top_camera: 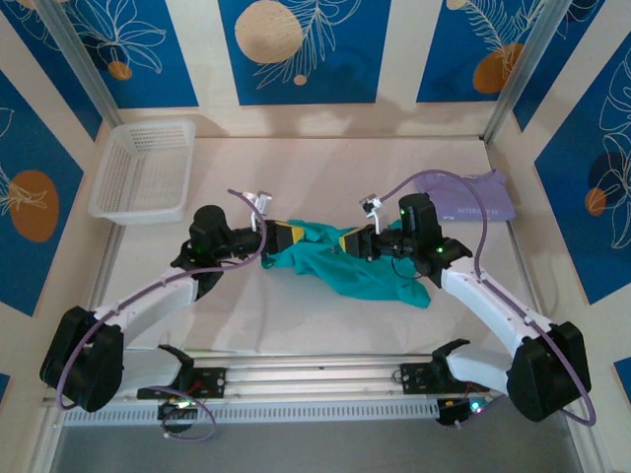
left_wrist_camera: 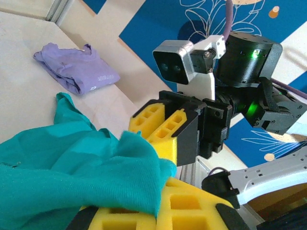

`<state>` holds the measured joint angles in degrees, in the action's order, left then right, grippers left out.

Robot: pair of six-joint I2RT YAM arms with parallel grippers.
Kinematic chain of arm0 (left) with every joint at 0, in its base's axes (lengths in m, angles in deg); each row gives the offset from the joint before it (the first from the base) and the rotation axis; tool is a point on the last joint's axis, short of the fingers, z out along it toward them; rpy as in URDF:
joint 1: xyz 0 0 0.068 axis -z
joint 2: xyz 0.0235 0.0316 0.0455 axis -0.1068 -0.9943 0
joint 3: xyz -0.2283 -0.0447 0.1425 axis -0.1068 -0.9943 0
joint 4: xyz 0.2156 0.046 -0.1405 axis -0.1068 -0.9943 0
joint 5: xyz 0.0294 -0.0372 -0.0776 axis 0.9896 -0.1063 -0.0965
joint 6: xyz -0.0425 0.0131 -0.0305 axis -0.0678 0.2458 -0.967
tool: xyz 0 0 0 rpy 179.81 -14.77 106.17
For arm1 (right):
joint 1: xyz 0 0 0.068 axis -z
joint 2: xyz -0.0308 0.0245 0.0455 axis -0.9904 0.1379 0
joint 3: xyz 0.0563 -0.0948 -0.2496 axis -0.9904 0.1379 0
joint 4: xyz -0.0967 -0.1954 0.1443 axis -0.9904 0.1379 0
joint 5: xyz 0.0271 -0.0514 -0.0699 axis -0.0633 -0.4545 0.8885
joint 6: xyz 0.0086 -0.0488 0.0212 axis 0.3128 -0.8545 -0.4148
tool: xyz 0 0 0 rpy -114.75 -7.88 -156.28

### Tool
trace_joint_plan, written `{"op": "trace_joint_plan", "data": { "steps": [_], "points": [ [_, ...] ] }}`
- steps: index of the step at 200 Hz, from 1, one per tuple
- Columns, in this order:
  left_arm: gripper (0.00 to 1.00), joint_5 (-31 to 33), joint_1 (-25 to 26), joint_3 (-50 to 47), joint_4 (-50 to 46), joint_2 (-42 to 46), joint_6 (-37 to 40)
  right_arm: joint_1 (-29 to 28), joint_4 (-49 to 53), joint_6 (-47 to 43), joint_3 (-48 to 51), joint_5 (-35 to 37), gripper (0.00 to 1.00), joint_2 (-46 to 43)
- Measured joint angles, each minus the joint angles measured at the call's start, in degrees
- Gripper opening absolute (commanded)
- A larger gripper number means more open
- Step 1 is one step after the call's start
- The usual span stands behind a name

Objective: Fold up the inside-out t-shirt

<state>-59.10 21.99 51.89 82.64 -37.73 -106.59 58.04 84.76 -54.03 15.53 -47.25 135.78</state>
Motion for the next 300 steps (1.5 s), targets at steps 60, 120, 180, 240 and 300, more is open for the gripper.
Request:
{"op": "trace_joint_plan", "data": {
  "steps": [60, 120, 180, 240, 300],
  "points": [
    [0.0, 0.0, 0.0, -0.04, -0.02, 0.17, 0.02, -7.56, 2.6, -5.95, -2.01, 7.15, 0.32, -10.6],
    [0.0, 0.0, 0.02, -0.04, -0.02, 0.17, 0.04, -10.64, -2.71, -3.8, -3.06, 3.63, 0.32, -3.41],
    [0.0, 0.0, 0.02, -0.04, -0.04, 0.17, 0.48, -10.88, -7.82, 0.15, -3.06, 1.92, 0.33, 2.73],
    [0.0, 0.0, 0.02, -0.04, -0.04, 0.17, 0.68, -10.91, -10.99, 1.49, -3.26, 0.33, 0.1, 3.67],
    [0.21, 1.14, 0.02, -0.04, -2.47, 0.37, 3.74, -10.88, -10.69, 2.29, -5.38, -1.73, 0.0, 3.19]
  ]
}}
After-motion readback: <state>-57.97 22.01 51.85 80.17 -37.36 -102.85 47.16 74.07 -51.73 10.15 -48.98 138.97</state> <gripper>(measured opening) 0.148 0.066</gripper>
